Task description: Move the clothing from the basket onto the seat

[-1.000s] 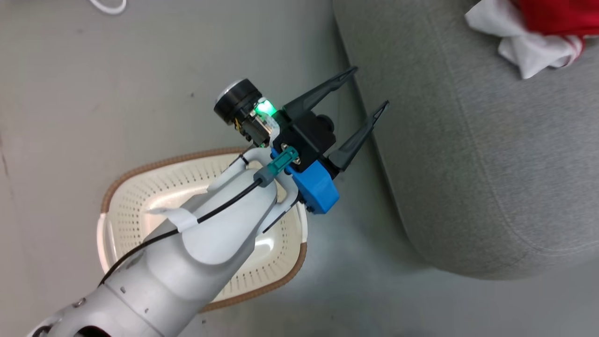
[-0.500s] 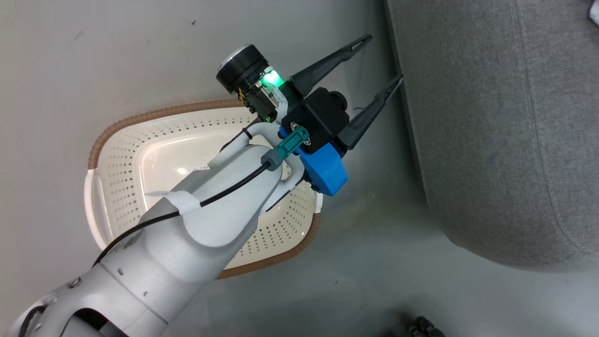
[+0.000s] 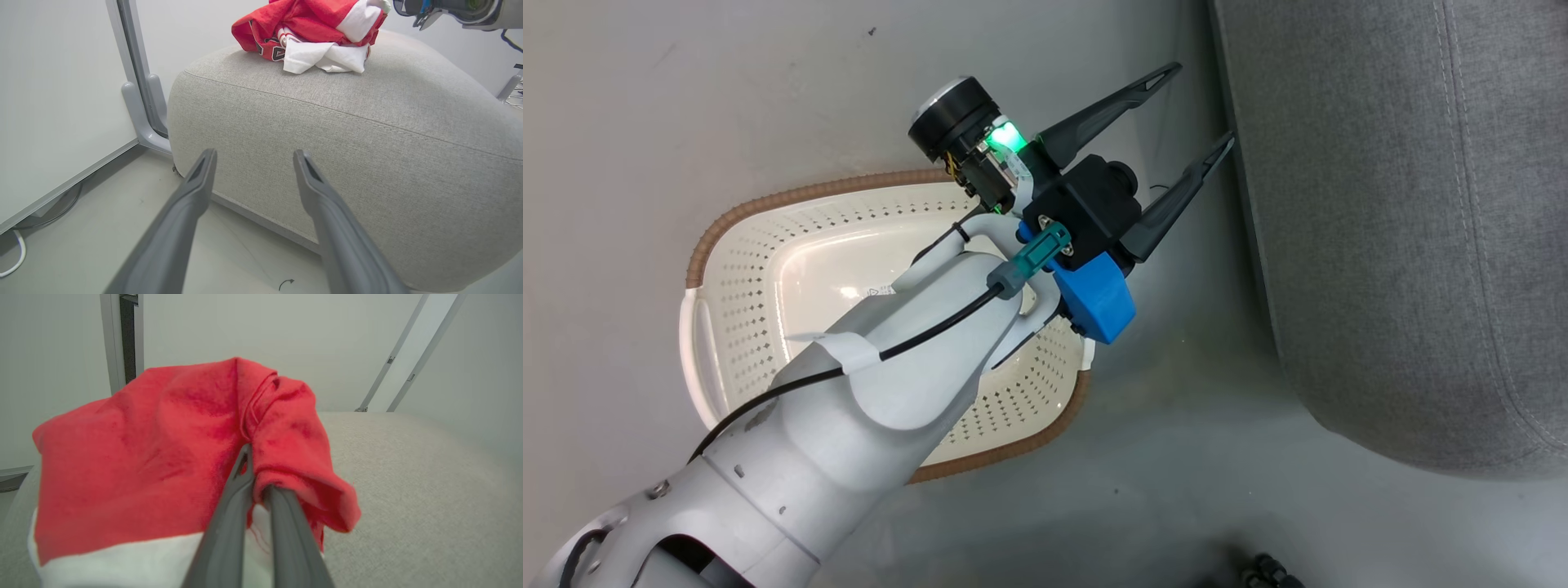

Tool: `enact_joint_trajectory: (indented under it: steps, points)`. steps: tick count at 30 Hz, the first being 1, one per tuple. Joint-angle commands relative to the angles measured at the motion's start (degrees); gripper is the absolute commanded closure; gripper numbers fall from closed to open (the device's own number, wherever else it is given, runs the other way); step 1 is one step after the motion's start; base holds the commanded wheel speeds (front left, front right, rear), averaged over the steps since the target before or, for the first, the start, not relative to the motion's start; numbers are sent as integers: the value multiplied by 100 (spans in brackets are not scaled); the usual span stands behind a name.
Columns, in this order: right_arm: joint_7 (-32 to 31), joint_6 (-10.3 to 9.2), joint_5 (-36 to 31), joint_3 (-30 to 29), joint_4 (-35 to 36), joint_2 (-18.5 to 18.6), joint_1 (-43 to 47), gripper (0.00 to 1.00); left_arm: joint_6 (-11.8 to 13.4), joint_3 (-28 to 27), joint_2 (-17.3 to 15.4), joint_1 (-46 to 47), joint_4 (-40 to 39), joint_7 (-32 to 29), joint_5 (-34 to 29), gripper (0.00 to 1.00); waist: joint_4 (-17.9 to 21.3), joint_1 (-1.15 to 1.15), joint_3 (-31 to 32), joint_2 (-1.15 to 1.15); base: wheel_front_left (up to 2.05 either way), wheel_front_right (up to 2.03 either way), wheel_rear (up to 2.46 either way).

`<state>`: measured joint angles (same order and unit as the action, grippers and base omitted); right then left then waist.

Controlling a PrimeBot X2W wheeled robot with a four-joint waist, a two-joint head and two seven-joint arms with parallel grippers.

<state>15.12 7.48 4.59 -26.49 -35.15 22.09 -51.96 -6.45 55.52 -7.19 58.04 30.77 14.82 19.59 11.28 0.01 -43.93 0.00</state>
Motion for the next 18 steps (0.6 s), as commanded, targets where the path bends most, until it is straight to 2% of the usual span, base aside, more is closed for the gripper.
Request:
enact_joint_trajectory:
  steps: [1, 5, 6, 7, 13, 18]
  points:
    - [3, 2, -30, 23, -85, -30, 72, 100, -2, -6, -10, 67, 6, 22, 3, 0, -9, -1, 11, 0, 0, 0, 0]
    - [3, 2, -17, 15, -251, -13, 37, 100, 1, 3, -14, 4, 34, 33, 23, 0, -21, -1, 72, 0, 0, 0, 0]
    - [3, 2, -23, 1, -252, -7, 57, 45, 5, -1, -6, -12, 36, 31, 32, 0, -24, -1, 100, 0, 0, 0, 0]
    - [3, 2, -23, -15, -244, -15, 114, 0, 18, -4, 2, -37, 43, 33, 35, 0, -25, -1, 144, 0, 0, 0, 0]
    - [3, 2, -53, -114, -64, -109, 611, 0, 43, -67, 60, -217, 51, 42, 105, 0, -22, -1, 525, 0, 0, 0, 0]
    - [3, 2, -53, -250, 426, -312, 1309, 0, 55, -216, 70, -488, -60, 44, 132, 0, -10, -1, 942, 0, 0, 0, 0]
